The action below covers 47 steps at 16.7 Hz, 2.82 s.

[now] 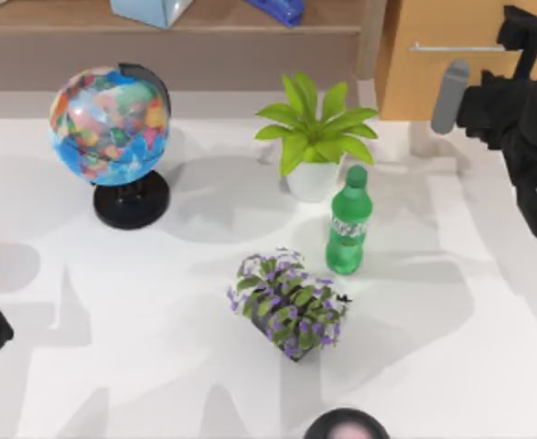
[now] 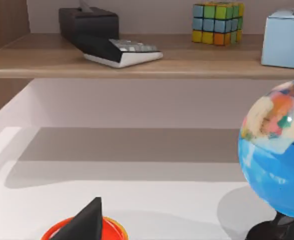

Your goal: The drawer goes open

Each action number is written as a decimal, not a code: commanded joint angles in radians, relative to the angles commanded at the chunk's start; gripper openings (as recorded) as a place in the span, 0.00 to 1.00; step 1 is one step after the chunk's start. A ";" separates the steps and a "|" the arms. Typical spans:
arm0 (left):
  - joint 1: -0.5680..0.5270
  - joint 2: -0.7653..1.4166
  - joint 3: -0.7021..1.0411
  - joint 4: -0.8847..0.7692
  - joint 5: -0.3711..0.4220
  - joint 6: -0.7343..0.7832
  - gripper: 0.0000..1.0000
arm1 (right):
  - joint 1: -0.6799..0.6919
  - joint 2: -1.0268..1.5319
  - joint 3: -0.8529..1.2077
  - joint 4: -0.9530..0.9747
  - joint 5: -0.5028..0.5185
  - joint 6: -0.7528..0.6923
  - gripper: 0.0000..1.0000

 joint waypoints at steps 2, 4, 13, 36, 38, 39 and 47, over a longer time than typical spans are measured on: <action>0.000 0.000 0.000 0.000 0.000 0.000 1.00 | 0.000 0.000 0.000 0.000 0.000 0.000 0.85; 0.000 0.000 0.000 0.000 0.000 0.000 1.00 | 0.000 0.000 0.000 0.000 0.000 0.000 0.70; 0.000 0.000 0.000 0.000 0.000 0.000 1.00 | 0.000 0.000 0.000 0.000 0.000 0.000 0.02; 0.000 0.000 0.000 0.000 0.000 0.000 1.00 | 0.037 -0.119 -0.284 0.155 0.033 0.005 0.00; 0.000 0.000 0.000 0.000 0.000 0.000 1.00 | 0.041 -0.128 -0.300 0.167 0.036 0.005 0.00; 0.000 0.000 0.000 0.000 0.000 0.000 1.00 | 0.046 -0.137 -0.322 0.181 0.040 0.005 0.00; 0.000 0.000 0.000 0.000 0.000 0.000 1.00 | 0.087 -0.221 -0.547 0.315 0.082 0.006 0.00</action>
